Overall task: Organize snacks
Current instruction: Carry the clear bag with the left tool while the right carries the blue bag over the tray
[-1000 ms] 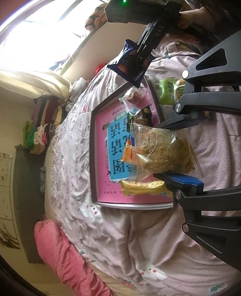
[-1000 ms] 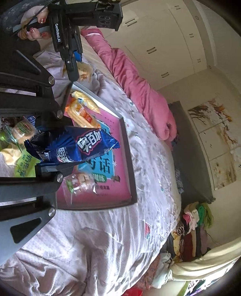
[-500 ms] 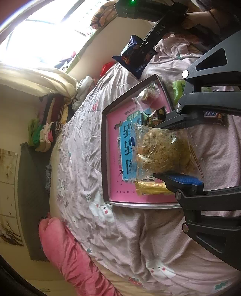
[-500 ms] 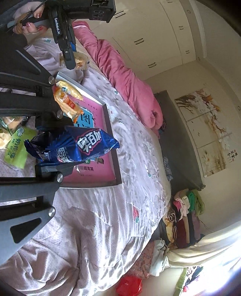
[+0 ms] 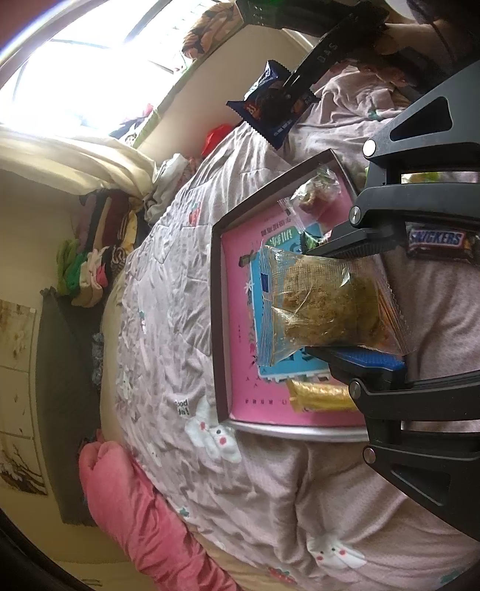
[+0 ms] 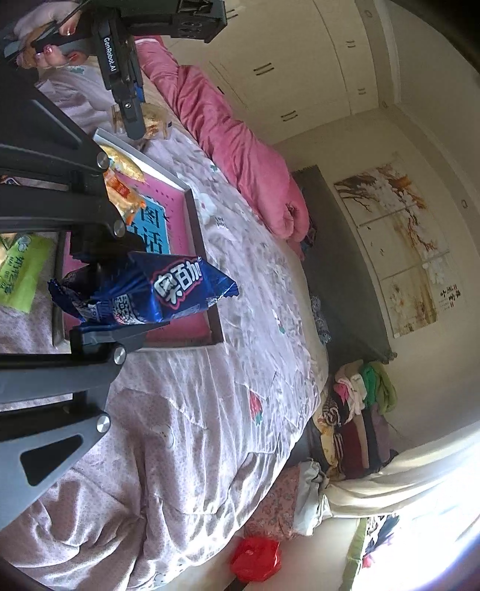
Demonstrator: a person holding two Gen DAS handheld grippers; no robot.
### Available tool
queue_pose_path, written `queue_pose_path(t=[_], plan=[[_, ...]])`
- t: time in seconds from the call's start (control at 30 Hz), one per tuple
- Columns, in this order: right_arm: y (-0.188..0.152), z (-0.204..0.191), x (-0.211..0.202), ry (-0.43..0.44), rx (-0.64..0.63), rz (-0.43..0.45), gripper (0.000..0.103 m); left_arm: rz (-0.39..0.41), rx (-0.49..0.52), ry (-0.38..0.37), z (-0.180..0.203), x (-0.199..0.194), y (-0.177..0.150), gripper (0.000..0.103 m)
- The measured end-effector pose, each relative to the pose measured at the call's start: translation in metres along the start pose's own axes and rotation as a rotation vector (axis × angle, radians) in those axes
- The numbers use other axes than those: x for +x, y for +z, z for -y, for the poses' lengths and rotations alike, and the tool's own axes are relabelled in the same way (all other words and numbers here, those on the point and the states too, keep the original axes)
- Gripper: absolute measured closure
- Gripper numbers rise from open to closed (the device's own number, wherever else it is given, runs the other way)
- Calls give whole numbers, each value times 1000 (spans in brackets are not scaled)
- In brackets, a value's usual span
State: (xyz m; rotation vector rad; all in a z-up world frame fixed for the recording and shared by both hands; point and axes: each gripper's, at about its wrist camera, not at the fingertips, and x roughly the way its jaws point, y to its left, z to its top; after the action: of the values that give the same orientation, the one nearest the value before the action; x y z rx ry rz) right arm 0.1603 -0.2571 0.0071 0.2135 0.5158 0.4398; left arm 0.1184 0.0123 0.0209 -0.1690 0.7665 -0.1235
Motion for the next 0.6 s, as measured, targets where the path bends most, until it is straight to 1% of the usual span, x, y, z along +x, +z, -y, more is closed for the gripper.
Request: queue_pose_path(t=[0.33, 0.6], plan=[[1, 14, 7, -28, 55, -8, 80, -45, 39, 0, 14, 38, 1, 60], [1, 12, 17, -42, 45, -18, 80, -71, 50, 3, 19, 59, 1, 60]])
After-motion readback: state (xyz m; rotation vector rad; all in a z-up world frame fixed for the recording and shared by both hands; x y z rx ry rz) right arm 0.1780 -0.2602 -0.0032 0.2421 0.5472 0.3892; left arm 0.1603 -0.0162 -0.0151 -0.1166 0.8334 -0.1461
